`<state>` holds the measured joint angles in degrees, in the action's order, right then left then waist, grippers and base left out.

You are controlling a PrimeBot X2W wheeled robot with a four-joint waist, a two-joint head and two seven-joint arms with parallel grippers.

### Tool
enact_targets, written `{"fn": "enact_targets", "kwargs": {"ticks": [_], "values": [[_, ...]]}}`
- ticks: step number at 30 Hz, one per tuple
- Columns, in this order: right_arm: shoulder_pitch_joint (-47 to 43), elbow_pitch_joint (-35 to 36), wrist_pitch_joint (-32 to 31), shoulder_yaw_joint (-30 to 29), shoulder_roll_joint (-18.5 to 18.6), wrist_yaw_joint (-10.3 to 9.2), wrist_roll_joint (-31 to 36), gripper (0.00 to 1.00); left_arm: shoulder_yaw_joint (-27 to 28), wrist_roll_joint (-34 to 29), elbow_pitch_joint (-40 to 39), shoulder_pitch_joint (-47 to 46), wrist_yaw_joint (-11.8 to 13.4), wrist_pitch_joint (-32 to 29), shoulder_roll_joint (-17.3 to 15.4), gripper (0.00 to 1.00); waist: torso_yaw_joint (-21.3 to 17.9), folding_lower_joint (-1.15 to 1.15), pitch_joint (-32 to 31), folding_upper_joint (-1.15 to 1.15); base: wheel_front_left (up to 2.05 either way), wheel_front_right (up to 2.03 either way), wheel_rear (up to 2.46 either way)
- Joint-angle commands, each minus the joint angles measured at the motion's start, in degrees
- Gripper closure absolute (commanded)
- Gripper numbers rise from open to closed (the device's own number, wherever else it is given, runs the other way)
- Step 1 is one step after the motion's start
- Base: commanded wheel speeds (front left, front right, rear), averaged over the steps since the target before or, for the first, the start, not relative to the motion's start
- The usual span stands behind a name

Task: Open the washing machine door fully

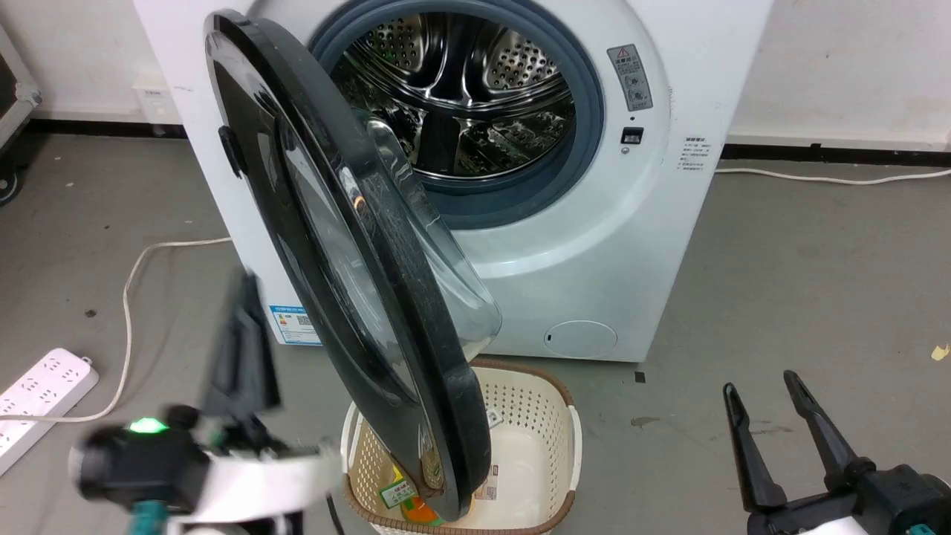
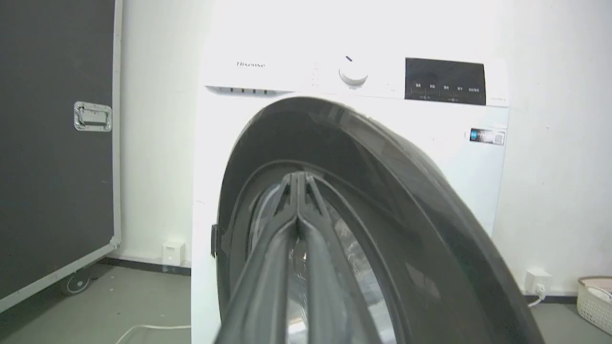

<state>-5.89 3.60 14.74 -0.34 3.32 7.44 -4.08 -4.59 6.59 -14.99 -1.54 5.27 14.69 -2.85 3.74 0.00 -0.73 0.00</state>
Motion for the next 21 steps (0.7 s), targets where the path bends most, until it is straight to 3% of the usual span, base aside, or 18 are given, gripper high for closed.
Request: {"fn": "enact_targets", "kwargs": {"ticks": [1, 5, 10, 14, 21], "values": [[-0.2, -0.2, 0.3, -0.2, -0.3, 0.05, -0.2, 0.0, 0.2, 0.3, -1.6, -1.3, 0.3, 0.3, -0.1, 1.0, 0.0, 0.0, 0.1, 0.0, 0.0, 0.0, 0.0], [0.1, -0.1, 0.3, -0.4, -0.4, 0.05, -0.3, 0.0, -0.8, 1.0, -7.8, -4.2, 0.2, 0.3, 0.0, 1.0, -0.1, 0.0, 0.2, 0.0, 0.0, 0.0, 0.0], [0.2, 0.7, 0.3, -1.2, -0.4, 0.05, -1.0, 0.0, -6.3, 0.2, -10.7, -6.1, -0.6, 0.3, 0.0, 1.0, -0.2, 0.0, 0.2, 0.0, 0.0, 0.0, 0.0], [0.2, 0.6, 0.3, -0.9, -0.4, 0.05, -1.4, 0.0, -12.3, -0.9, -6.7, -4.8, -2.4, -0.2, 0.0, 1.0, -0.3, 0.0, 0.1, 0.0, 0.0, 0.0, 0.0], [0.3, 0.2, 0.3, -1.7, -0.4, 0.05, -1.7, 0.0, -21.1, 1.0, 1.2, -1.8, -5.4, -8.6, 0.0, 1.0, -0.3, 0.0, 0.6, 0.0, 0.0, 0.0, 0.0]]}}
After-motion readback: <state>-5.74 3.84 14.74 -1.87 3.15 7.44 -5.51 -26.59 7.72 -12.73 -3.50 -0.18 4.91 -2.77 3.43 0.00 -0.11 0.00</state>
